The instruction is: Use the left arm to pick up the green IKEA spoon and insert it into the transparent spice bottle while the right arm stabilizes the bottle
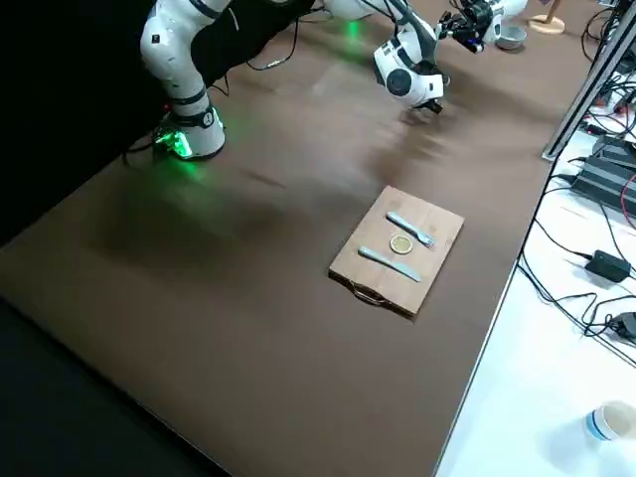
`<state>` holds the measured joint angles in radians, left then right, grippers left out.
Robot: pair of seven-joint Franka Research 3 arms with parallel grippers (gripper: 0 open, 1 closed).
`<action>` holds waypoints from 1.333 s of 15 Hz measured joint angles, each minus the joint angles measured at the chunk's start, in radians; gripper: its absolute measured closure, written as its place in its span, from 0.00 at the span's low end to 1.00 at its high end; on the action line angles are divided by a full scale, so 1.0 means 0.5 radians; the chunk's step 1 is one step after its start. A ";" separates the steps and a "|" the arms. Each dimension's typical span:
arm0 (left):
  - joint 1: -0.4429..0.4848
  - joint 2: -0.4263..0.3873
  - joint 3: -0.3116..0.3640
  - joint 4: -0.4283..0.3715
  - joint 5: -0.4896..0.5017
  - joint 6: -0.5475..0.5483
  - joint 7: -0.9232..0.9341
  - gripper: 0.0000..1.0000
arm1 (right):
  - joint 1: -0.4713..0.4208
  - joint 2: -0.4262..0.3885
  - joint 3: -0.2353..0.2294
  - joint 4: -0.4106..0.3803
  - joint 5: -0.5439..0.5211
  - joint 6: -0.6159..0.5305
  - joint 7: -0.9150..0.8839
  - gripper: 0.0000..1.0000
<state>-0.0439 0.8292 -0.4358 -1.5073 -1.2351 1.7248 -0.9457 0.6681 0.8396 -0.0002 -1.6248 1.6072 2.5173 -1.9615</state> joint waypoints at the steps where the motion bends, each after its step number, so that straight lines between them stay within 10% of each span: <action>1: 0.000 0.047 0.000 0.001 0.000 0.000 0.006 0.76 | 0.000 0.000 0.000 0.001 0.000 0.000 0.000 0.05; 20: -0.018 0.185 0.056 0.033 -0.002 0.174 0.127 0.76 | 0.001 0.001 -0.001 0.006 0.000 0.002 -0.001 0.10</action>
<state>-0.0530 0.9215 -0.4076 -1.4907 -1.2362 1.8118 -0.8822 0.6684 0.8402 -0.0007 -1.6219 1.6073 2.5181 -1.9618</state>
